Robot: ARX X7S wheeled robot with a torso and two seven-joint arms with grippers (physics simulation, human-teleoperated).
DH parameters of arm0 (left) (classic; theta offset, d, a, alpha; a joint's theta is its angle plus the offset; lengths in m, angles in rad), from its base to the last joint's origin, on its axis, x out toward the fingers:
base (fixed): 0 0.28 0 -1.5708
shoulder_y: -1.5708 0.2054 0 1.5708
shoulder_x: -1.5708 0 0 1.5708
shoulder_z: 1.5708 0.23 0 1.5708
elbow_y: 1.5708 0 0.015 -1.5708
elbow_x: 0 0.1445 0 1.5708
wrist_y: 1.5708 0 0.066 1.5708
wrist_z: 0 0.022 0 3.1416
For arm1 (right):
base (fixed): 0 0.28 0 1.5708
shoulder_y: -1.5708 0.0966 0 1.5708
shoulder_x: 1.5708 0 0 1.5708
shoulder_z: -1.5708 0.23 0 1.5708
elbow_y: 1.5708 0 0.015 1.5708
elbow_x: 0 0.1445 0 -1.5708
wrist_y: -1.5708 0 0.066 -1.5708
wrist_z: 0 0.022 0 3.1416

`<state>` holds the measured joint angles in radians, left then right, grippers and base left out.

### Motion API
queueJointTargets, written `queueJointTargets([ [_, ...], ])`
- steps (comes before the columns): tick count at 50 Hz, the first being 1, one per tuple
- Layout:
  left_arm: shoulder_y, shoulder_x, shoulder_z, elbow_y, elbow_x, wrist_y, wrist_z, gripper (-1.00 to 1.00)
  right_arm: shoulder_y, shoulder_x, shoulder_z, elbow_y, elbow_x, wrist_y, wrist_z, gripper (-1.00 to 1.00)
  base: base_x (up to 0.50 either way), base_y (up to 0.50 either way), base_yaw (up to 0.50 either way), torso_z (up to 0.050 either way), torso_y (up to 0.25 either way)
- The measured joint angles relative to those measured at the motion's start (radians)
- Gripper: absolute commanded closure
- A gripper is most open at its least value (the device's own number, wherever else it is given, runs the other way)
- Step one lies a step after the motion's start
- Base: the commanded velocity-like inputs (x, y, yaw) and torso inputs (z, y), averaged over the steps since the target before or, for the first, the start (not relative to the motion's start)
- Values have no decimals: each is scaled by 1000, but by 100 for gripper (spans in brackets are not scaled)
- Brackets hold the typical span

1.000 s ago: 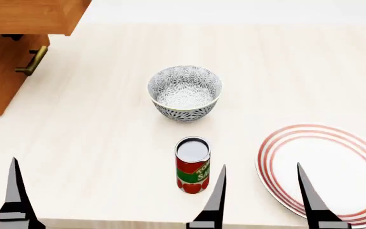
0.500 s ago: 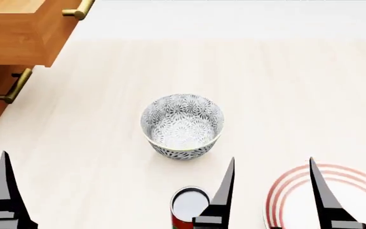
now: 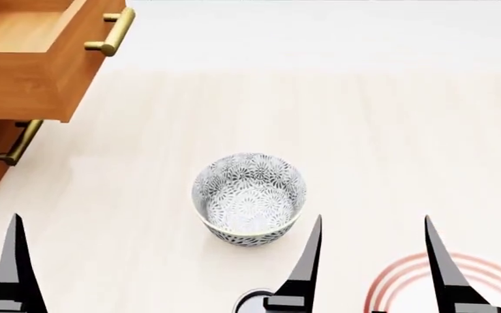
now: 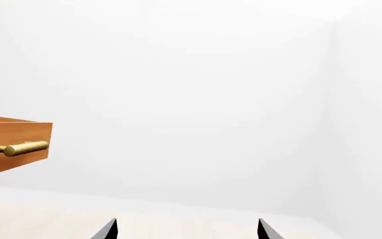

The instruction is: Put the bowl on the plate.

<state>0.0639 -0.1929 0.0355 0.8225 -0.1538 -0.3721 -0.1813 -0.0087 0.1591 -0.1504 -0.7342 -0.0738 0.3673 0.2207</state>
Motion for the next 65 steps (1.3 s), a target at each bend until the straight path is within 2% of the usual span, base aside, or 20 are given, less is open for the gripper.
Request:
queueJointTargets([
  [19,1,-16,-9,5,-61,-5,-12,-100,1,13,-11,2,9,-4,17,-100,0,0,0,50,-9],
  [40,10,-52,20,11,-59,11,-26,-100,0,28,-21,1,21,-9,31,-100,0,0,0,41,-190],
  [45,10,-52,21,-6,-69,19,-28,-100,12,26,-9,-2,53,9,25,-100,0,0,0,0,0],
  [51,6,-55,27,-28,-75,21,-32,-100,96,16,42,5,163,98,-7,-100,0,0,0,0,0],
  [58,4,-59,25,-44,-86,27,-36,-100,304,-9,78,161,277,189,-63,-100,0,0,0,0,0],
  [65,3,-65,23,-46,-95,24,-43,-100,418,-20,91,251,336,232,-90,-100,0,0,0,0,0],
])
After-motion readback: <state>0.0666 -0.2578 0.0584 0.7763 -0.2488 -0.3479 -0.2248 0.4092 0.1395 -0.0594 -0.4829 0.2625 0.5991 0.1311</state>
